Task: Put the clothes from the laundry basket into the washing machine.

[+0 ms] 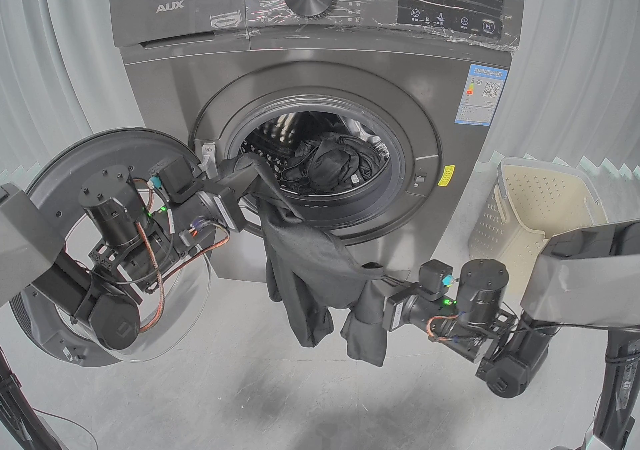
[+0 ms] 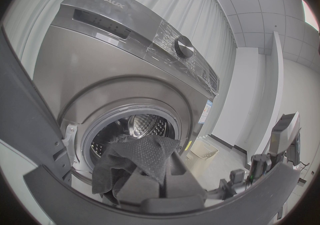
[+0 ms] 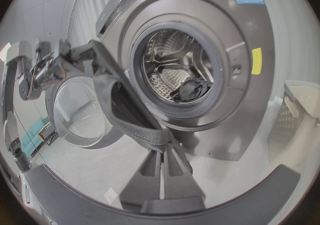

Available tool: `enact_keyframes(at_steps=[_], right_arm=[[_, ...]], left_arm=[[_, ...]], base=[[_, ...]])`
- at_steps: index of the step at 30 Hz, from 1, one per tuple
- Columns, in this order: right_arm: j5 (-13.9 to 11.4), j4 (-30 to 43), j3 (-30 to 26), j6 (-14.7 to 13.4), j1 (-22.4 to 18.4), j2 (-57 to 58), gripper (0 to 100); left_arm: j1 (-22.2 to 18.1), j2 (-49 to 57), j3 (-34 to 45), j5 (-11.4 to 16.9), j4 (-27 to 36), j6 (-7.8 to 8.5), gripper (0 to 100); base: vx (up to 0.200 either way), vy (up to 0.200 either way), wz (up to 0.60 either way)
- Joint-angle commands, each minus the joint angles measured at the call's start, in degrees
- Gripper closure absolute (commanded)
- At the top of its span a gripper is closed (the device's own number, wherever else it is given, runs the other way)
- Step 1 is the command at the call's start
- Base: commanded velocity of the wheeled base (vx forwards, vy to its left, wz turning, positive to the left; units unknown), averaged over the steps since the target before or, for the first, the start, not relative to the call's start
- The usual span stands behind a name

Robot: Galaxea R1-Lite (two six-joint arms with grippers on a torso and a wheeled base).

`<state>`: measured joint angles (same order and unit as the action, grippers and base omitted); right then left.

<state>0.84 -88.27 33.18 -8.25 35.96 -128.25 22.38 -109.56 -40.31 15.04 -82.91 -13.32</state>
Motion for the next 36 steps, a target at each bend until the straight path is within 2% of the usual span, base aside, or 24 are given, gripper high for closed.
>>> enact_keyframes(at_steps=[1, 2, 5, 12, 18, 23, 26, 29, 36], right_arm=[[-1.19, 0.03, -4.09, 0.17, -4.15, 6.69, 100], [-2.42, 0.03, -6.82, 0.25, -5.73, 9.59, 100], [-2.51, -0.06, -8.49, 1.4, -7.22, 12.67, 100], [-2.6, -0.06, -8.31, 1.57, -6.78, 17.94, 100], [-2.16, -0.06, -7.96, 1.13, -6.96, 21.99, 100], [-1.72, -0.15, -6.73, 1.05, -6.87, 23.48, 100], [-1.1, -0.15, -4.97, 0.87, -6.69, 23.74, 100], [1.18, -0.15, -4.53, -0.1, -6.17, 24.71, 100], [1.71, -0.15, -2.68, -0.45, -5.46, 26.03, 100]], left_arm=[[-0.15, 2.68, 4.28, -0.01, -1.29, -0.04, 100], [-0.06, 5.49, 7.18, 0.07, -1.82, -0.04, 100], [0.29, 9.71, 11.66, 0.16, -1.99, 0.05, 100], [1.26, 18.68, 22.91, 1.3, -3.93, 0.05, 100], [1.7, 20.61, 24.05, 2.45, -4.28, 1.2, 100], [1.44, 20.52, 24.49, 2.27, -4.63, 2.25, 100], [1.44, 20.52, 25.02, 2.18, -4.89, 2.51, 100], [1.26, 20.96, 25.37, 2.18, -4.98, 2.51, 100], [-0.32, 21.23, 25.64, 2.18, -5.42, 2.51, 100]], base=[[0.0, 0.0, 0.0], [0.0, 0.0, 0.0], [0.0, 0.0, 0.0], [0.0, 0.0, 0.0], [0.0, 0.0, 0.0], [0.0, 0.0, 0.0], [0.0, 0.0, 0.0], [0.0, 0.0, 0.0], [0.0, 0.0, 0.0]])
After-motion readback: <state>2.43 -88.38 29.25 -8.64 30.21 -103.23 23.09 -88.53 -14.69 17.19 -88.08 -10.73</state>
